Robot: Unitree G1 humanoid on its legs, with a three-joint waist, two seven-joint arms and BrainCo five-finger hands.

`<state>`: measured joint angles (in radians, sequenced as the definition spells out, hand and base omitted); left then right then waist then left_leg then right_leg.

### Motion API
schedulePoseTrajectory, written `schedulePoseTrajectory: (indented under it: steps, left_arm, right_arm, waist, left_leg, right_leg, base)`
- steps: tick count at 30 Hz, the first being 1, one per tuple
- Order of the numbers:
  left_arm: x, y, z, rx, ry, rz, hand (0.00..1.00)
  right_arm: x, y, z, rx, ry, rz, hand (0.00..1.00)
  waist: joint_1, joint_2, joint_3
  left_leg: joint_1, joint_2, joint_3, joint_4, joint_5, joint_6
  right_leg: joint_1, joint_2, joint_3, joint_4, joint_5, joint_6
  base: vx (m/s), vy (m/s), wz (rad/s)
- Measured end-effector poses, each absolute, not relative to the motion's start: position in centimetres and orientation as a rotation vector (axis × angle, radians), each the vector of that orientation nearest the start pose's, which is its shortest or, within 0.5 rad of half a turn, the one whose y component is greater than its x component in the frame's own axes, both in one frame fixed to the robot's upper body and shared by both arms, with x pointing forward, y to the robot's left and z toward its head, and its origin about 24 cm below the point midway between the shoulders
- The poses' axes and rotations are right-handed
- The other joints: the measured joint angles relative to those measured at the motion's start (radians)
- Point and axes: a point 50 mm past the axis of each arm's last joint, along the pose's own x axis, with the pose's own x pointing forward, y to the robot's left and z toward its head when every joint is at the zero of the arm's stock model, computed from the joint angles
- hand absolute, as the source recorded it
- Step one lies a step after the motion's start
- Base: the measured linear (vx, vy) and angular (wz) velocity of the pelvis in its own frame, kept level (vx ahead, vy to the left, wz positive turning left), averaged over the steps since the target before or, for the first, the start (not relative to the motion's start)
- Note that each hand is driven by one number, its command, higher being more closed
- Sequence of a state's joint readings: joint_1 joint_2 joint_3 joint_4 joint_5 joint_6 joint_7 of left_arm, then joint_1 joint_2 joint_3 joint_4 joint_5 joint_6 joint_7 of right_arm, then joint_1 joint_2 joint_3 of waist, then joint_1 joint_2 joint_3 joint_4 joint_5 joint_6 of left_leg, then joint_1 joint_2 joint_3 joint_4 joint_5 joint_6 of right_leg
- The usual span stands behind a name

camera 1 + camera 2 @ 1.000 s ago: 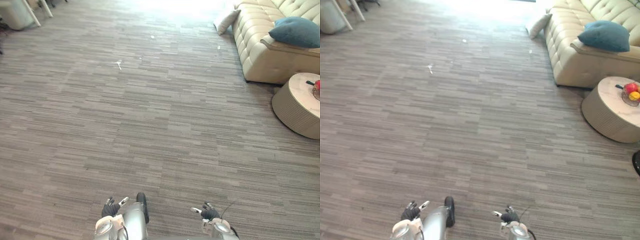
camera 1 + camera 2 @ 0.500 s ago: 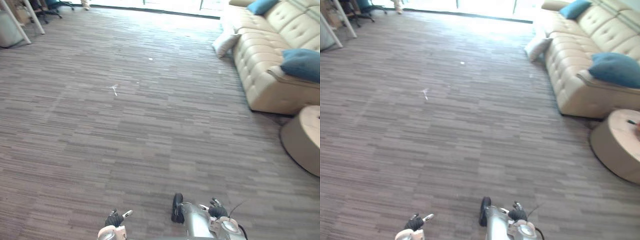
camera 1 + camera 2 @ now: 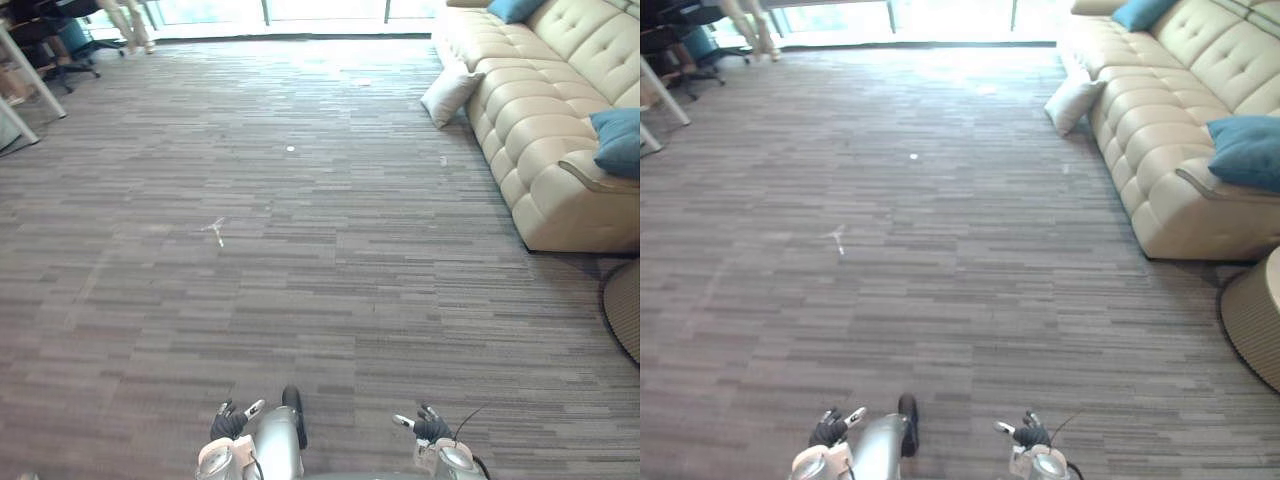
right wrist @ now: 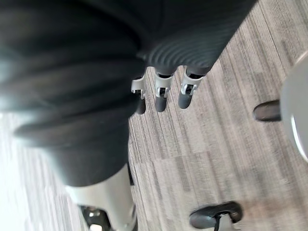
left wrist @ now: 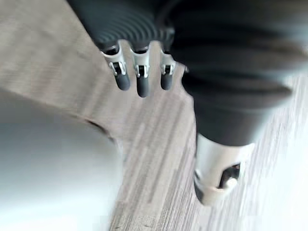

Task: Pick up cushions and gather them together orderly.

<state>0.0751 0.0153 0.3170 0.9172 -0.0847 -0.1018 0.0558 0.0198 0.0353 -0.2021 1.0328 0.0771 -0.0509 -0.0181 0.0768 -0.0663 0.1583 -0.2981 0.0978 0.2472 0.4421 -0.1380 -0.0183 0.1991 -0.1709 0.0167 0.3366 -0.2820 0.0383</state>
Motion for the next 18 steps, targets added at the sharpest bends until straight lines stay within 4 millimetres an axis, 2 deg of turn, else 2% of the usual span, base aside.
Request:
schedulePoseTrajectory:
  steps: [1,2,3,4,5,7,9,10,11,12,13,14,15,16,17,18]
  left_arm:
    - [12.2,21.1,-14.3,-0.157,0.873,0.427,0.0]
    - [12.3,21.3,-14.4,-0.147,0.882,0.427,0.0]
    - [12.1,21.4,-14.5,-0.143,0.905,0.428,0.0]
    - [11.8,21.3,-14.7,-0.145,0.921,0.43,0.0]
    - [11.6,21.0,-14.9,-0.146,0.935,0.421,0.0]
    - [11.4,20.4,-15.1,-0.14,0.952,0.391,0.0]
    - [11.7,19.9,-15.2,-0.133,0.962,0.362,0.0]
    - [11.7,19.7,-15.3,-0.131,0.969,0.353,0.0]
    - [11.6,19.6,-15.3,-0.127,0.975,0.346,0.0]
    - [11.6,19.6,-15.3,-0.126,0.978,0.345,0.0]
    - [11.2,19.5,-15.5,-0.113,0.988,0.337,0.0]
    - [10.7,19.3,-15.6,-0.108,1.004,0.33,0.0]
    - [10.6,19.0,-15.7,-0.109,1.006,0.322,0.0]
    - [10.6,18.2,-15.8,-0.128,1.012,0.313,0.0]
    - [10.6,17.8,-15.8,-0.131,1.013,0.306,0.0]
    - [10.6,17.8,-15.8,-0.138,1.012,0.311,0.0]
  right_arm:
    - [12.4,-16.2,-15.6,0.196,0.995,-0.231,0.0]
    - [12.6,-16.1,-15.5,0.196,0.988,-0.23,0.0]
    - [12.9,-16.4,-15.3,0.193,0.971,-0.232,0.0]
    - [13.1,-16.5,-15.2,0.189,0.958,-0.232,0.0]
    - [13.1,-16.7,-15.1,0.179,0.948,-0.231,0.0]
    - [13.7,-17.1,-14.7,0.155,0.918,-0.223,0.0]
    - [14.2,-17.5,-14.4,0.142,0.892,-0.222,0.0]
    - [14.4,-17.9,-14.3,0.134,0.884,-0.228,0.0]
    - [14.3,-18.4,-14.3,0.133,0.884,-0.243,0.0]
    - [14.3,-18.5,-14.3,0.137,0.886,-0.252,0.0]
    - [13.9,-18.8,-14.4,0.135,0.894,-0.265,0.0]
    - [13.3,-19.1,-14.6,0.13,0.91,-0.271,0.0]
    - [13.2,-19.4,-14.5,0.122,0.91,-0.275,0.0]
    - [13.5,-19.9,-14.3,0.106,0.893,-0.276,0.0]
    - [13.8,-20.2,-14.0,0.095,0.877,-0.273,0.0]
    - [14.0,-20.5,-13.9,0.087,0.869,-0.272,0.0]
  waist:
    - [0.0,-0.009,0.0]
    - [-0.008,-0.019,0.005]
    - [-0.016,-0.014,0.018]
    - [-0.021,-0.01,0.02]
    - [-0.027,0.003,0.023]
    - [-0.029,0.024,0.022]
    - [-0.037,0.037,0.025]
    - [-0.042,0.041,0.026]
    - [-0.049,0.042,0.027]
    - [-0.054,0.043,0.028]
    - [-0.07,0.042,0.028]
    - [-0.081,0.047,0.027]
    - [-0.086,0.056,0.025]
    - [-0.082,0.082,0.016]
    - [-0.079,0.105,0.015]
    - [-0.08,0.125,0.016]
  left_leg:
    - [0.018,-0.008,0.01,0.0,-0.014,0.008]
    - [0.075,-0.029,0.024,-0.009,-0.058,0.017]
    - [0.146,-0.047,0.029,-0.024,-0.094,0.022]
    - [0.203,-0.056,0.032,-0.04,-0.117,0.025]
    - [0.301,-0.058,0.042,-0.079,-0.144,0.03]
    - [0.416,-0.058,0.046,-0.165,-0.154,0.03]
    - [0.508,-0.053,0.042,-0.248,-0.154,0.03]
    - [0.553,-0.052,0.04,-0.291,-0.154,0.03]
    - [0.597,-0.056,0.031,-0.331,-0.154,0.03]
    - [0.62,-0.057,0.02,-0.345,-0.154,0.03]
    - [0.67,-0.062,-0.006,-0.362,-0.159,0.022]
    - [0.715,-0.062,-0.04,-0.356,-0.166,0.012]
    - [0.725,-0.054,-0.055,-0.341,-0.166,0.011]
    - [0.707,-0.022,-0.076,-0.253,-0.162,0.005]
    - [0.666,0.001,-0.09,-0.136,-0.154,-0.009]
    - [0.604,0.027,-0.108,0.022,-0.122,-0.059]
  right_leg:
    - [-0.032,-0.01,0.015,0.075,0.017,0.023]
    - [-0.127,-0.033,0.03,0.306,0.102,0.077]
    - [-0.202,-0.049,0.029,0.506,0.147,0.104]
    - [-0.234,-0.051,0.015,0.594,0.14,0.096]
    - [-0.283,-0.05,-0.035,0.668,0.106,0.072]
    - [-0.381,-0.048,-0.164,0.645,0.035,0.031]
    - [-0.472,-0.027,-0.273,0.5,0.008,0.008]
    - [-0.515,-0.006,-0.331,0.322,0.035,0.003]
    - [-0.534,0.016,-0.366,0.142,0.103,-0.005]
    - [-0.535,0.025,-0.375,0.067,0.139,-0.012]
    - [-0.533,0.039,-0.373,-0.042,0.201,-0.022]
    - [-0.532,0.051,-0.318,-0.004,0.292,-0.087]
    - [-0.538,0.052,-0.303,0.045,0.305,-0.099]
    - [-0.549,0.054,-0.309,0.144,0.22,-0.107]
    - [-0.544,0.06,-0.32,0.184,0.173,-0.109]
    - [-0.53,0.071,-0.327,0.201,0.131,-0.113]
  base:
    - [0.61,0.324,-0.45]
    - [0.59,0.296,-0.22]
    - [0.58,0.263,-0.16]
    - [0.57,0.217,-0.08]
    - [0.54,0.165,-0.05]
    - [0.53,0.139,0.03]
    - [0.54,0.073,0.15]
    - [0.6,0.013,0.34]
    - [0.6,-0.013,0.44]
    - [0.63,-0.066,0.69]
    - [0.84,-0.147,0.85]
    - [0.71,-0.135,0.82]
    - [0.86,-0.216,0.56]
    - [0.69,-0.21,0.22]
    - [0.82,-0.248,0.1]
    - [0.66,-0.187,-0.05]
